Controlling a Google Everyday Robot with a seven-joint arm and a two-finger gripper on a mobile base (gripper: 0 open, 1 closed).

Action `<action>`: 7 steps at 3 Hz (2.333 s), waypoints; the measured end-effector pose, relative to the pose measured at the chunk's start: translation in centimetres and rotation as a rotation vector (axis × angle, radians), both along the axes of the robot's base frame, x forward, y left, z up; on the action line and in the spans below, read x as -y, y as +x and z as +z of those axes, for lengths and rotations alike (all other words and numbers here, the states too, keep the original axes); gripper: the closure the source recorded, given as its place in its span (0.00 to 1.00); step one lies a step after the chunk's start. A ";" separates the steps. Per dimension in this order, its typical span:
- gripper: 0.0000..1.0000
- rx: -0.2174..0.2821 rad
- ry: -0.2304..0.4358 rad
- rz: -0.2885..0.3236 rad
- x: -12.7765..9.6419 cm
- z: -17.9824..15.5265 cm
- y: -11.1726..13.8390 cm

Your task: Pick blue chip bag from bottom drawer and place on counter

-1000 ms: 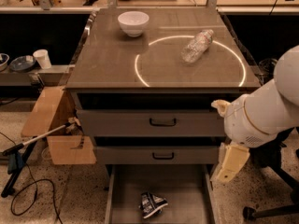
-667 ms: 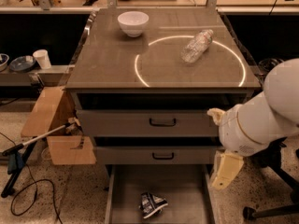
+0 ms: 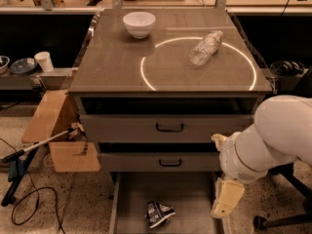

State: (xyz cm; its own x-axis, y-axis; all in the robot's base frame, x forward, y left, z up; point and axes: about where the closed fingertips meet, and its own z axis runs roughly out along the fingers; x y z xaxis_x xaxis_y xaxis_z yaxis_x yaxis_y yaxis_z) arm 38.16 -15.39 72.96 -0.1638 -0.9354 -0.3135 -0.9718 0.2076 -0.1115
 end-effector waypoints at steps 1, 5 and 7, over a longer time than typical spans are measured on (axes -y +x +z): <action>0.00 0.000 0.000 0.000 0.0 0.0 0.0; 0.00 -0.044 0.031 -0.026 -0.7 -7.7 -1.6; 0.00 -0.103 0.075 0.026 -4.0 -11.5 0.0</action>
Offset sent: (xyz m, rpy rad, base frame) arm -0.0009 -0.0049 -0.0028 0.0080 -0.0257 -0.0324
